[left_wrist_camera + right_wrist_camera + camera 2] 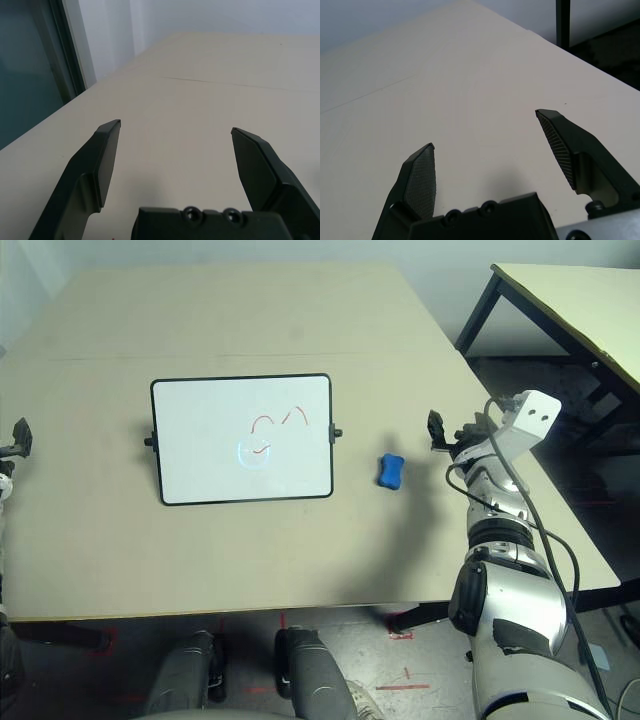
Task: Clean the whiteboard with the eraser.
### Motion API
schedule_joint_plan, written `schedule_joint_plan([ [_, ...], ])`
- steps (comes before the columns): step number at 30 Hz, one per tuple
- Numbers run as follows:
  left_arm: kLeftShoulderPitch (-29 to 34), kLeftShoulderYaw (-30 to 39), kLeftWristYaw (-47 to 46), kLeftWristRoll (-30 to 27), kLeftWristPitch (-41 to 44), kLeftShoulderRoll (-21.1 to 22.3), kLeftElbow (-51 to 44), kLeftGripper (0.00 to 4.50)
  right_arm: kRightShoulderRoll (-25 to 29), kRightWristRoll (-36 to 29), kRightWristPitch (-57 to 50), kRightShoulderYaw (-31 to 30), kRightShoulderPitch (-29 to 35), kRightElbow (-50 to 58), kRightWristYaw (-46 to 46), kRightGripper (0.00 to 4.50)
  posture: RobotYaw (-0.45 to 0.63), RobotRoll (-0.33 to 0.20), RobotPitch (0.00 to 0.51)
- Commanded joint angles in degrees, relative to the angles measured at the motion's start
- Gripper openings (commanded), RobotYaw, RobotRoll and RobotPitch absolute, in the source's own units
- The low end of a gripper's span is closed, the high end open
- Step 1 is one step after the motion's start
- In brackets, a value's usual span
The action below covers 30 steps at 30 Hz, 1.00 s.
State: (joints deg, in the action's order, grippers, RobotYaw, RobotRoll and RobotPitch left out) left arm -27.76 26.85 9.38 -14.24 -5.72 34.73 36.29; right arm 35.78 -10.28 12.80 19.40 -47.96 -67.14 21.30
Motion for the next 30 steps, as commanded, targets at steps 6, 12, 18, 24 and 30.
schedule_joint_plan([
  [6,-1.1,0.1,0.5,-0.6,0.4,-0.1,1.5,4.50,0.8,0.8,-0.4,-0.7,-0.3,-0.1,-0.2,4.47,0.03,0.000,0.123],
  [12,-3.8,-1.0,4.2,-0.6,1.2,1.3,1.1,4.50,0.9,-0.1,-6.8,-0.6,0.1,5.2,-3.0,4.47,-0.01,0.000,0.120],
  [18,-9.4,-6.9,15.7,-3.0,9.3,3.0,-8.7,4.50,0.4,-3.5,-36.1,-0.7,5.4,27.3,-6.1,4.47,0.02,0.000,0.128],
  [24,-14.1,-14.1,30.3,-7.5,22.4,5.7,-17.8,4.50,-2.2,-6.4,-67.9,-0.4,7.9,50.7,-12.9,4.47,-0.01,0.000,0.116],
  [30,-15.3,-18.9,36.7,-10.6,31.1,5.4,-27.7,4.50,-4.9,-6.0,-83.5,0.4,6.9,61.7,-16.9,4.47,-0.01,0.000,0.093],
])
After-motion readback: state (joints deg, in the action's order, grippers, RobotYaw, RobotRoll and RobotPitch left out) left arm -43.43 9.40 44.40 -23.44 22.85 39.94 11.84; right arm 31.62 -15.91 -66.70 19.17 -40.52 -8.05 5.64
